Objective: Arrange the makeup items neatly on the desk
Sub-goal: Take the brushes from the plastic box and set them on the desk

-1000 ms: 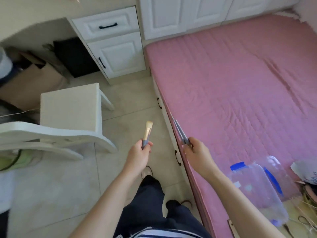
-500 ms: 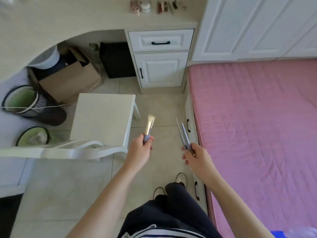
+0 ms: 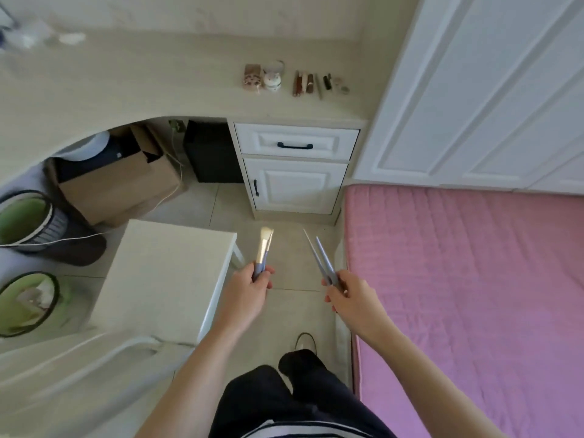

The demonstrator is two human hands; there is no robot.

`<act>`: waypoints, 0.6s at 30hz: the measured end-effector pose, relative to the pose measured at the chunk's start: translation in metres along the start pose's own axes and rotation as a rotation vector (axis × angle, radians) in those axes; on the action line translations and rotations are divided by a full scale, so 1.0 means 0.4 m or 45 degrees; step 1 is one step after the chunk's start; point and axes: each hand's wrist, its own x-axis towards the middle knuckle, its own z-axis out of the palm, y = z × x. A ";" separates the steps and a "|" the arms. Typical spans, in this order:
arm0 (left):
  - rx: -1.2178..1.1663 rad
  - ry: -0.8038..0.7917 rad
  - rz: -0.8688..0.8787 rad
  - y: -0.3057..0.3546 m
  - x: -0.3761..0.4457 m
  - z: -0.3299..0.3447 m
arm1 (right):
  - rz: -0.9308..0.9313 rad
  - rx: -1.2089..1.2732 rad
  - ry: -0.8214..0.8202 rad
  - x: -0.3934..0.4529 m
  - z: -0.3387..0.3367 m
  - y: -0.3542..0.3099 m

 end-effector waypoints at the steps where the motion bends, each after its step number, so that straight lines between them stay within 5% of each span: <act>1: -0.010 0.004 0.003 0.024 0.022 0.010 | -0.007 -0.017 0.011 0.035 -0.024 -0.015; 18: -0.037 -0.063 -0.041 0.290 0.517 0.012 | -0.016 -0.087 0.085 0.541 -0.147 -0.261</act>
